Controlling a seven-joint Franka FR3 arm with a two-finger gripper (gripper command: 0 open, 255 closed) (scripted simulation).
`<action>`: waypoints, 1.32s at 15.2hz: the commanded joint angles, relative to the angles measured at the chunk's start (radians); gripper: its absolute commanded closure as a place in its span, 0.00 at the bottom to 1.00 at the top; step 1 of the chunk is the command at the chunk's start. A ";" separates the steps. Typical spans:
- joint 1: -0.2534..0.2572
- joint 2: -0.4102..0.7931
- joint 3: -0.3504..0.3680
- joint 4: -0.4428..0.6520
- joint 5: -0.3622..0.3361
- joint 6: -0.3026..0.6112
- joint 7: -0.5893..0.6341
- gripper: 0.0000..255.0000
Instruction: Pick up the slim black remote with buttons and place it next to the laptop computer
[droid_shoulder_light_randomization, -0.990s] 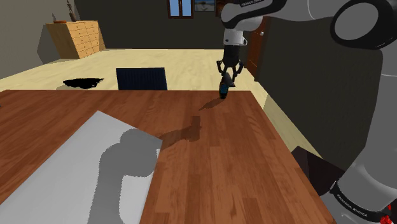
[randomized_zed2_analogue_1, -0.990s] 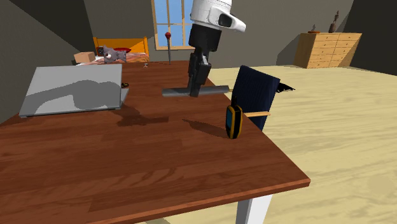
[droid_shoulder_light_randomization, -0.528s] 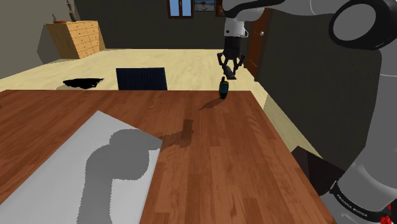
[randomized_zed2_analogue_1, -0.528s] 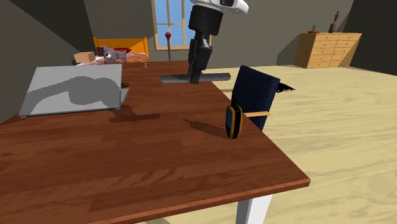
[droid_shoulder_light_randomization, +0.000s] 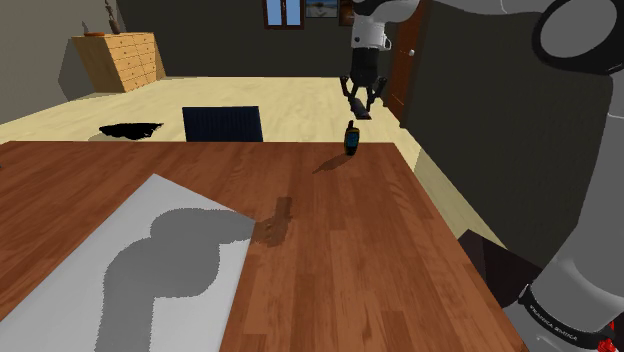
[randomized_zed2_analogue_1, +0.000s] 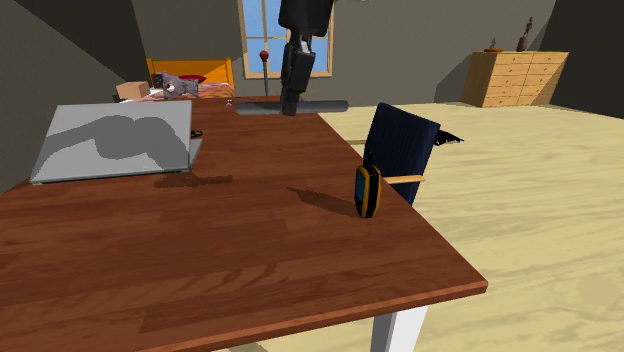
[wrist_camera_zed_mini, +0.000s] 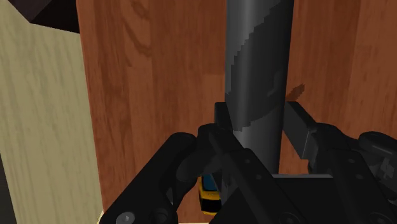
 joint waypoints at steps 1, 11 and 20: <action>0.025 -0.066 0.012 -0.091 -0.002 0.030 0.031 1.00; 0.134 -0.309 0.101 -0.409 0.016 0.138 0.212 1.00; 0.226 -0.448 0.209 -0.572 0.061 0.200 0.393 1.00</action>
